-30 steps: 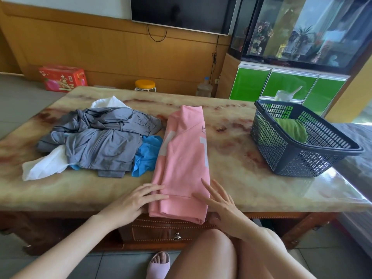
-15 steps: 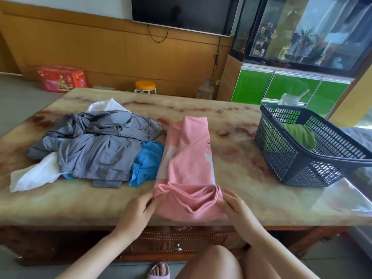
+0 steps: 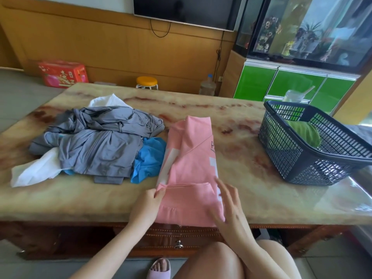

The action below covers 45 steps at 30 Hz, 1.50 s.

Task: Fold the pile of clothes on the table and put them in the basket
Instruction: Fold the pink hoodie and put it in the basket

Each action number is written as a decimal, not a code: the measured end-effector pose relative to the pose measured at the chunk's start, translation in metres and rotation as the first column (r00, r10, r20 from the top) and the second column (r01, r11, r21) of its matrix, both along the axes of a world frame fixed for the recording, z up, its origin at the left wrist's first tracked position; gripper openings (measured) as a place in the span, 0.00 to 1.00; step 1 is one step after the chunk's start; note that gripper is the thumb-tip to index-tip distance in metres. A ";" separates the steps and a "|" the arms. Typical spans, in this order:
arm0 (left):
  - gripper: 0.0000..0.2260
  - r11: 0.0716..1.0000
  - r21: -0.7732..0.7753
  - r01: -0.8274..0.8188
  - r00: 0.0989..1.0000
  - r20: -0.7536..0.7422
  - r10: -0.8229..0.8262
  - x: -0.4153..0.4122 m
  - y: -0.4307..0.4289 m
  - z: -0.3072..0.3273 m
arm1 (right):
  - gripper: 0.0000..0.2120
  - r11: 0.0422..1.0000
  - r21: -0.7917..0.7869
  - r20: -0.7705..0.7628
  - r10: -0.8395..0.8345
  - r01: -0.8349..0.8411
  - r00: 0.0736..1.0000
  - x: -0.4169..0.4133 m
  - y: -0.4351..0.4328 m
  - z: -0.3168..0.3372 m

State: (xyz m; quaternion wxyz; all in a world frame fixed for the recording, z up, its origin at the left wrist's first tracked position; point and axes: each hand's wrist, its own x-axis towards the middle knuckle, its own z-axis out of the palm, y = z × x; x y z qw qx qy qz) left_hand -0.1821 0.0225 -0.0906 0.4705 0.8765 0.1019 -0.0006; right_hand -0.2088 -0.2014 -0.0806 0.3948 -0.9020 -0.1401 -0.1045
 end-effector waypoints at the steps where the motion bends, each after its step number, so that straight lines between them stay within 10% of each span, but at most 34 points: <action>1: 0.22 1.000 0.021 0.007 1.000 0.004 -0.008 0.001 0.000 0.001 | 0.30 0.972 -0.220 0.137 0.112 -0.080 0.984 0.001 -0.003 -0.004; 5: 0.19 0.996 0.086 0.012 0.999 0.039 -0.016 -0.001 -0.004 0.006 | 0.43 0.682 -0.703 0.099 0.375 -0.202 0.922 0.011 -0.012 -0.025; 9: 0.11 0.993 0.121 -0.015 0.945 0.327 -0.026 -0.006 -0.001 -0.003 | 0.42 0.764 -0.609 0.086 0.332 -0.214 0.939 0.019 -0.015 -0.031; 12: 0.17 0.927 0.304 0.218 0.754 0.551 -0.358 -0.011 0.017 -0.009 | 0.38 0.838 -0.493 0.117 0.332 -0.235 0.936 0.022 -0.017 -0.027; 17: 0.34 0.663 0.602 0.445 0.639 0.305 -0.706 -0.015 0.045 -0.029 | 0.30 0.948 -0.209 0.079 0.260 -0.239 0.962 0.024 -0.022 -0.019; 28: 0.19 0.976 0.124 0.180 0.826 0.520 -0.218 0.016 0.025 0.029 | 0.09 0.975 0.213 -0.135 0.088 -0.058 0.987 0.039 -0.018 0.040; 36: 0.16 0.998 -0.049 0.036 0.986 0.166 -0.027 0.035 0.011 0.015 | 0.16 0.885 0.463 -0.408 0.157 0.056 0.899 0.049 -0.019 0.028; 41: 0.14 0.999 0.015 -0.030 0.975 0.219 0.026 0.034 0.008 0.010 | 0.17 0.844 0.519 -0.374 0.084 0.134 0.924 0.052 -0.015 0.017; 45: 0.22 0.986 0.169 -0.010 0.777 0.622 -0.099 0.024 0.014 0.008 | 0.25 0.888 0.435 -0.325 0.001 0.148 0.946 0.048 -0.009 0.014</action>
